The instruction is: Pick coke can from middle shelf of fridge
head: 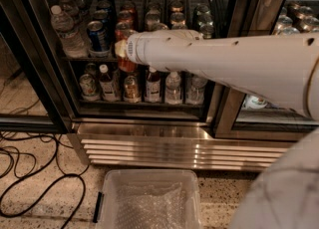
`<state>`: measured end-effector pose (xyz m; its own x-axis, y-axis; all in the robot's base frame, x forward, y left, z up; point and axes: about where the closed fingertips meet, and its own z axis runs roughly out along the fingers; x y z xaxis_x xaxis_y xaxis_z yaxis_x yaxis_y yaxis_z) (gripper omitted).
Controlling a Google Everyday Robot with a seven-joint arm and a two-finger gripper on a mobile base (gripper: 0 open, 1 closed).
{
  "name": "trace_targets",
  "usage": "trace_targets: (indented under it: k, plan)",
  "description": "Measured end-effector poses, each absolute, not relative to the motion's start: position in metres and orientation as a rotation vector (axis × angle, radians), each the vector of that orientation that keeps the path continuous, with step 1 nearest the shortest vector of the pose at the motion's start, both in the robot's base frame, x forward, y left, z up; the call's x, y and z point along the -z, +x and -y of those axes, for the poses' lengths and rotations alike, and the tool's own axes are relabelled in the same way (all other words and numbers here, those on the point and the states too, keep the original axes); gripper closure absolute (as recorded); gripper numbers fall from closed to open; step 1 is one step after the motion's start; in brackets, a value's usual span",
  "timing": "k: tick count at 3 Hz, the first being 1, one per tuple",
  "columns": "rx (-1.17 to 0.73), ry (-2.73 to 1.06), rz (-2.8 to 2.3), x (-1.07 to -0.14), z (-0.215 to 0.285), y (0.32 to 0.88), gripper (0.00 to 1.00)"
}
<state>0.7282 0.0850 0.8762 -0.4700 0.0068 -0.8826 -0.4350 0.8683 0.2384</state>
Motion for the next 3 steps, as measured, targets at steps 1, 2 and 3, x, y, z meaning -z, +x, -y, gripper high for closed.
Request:
trace_targets:
  k: [1, 2, 3]
  plan:
    - [-0.607, -0.255, -2.041, -0.863, -0.084, 0.7, 1.0]
    - [-0.682, -0.238, -2.078, -0.85, -0.098, 0.668, 1.0]
    - [-0.749, -0.262, -2.132, -0.838, -0.121, 0.633, 1.0]
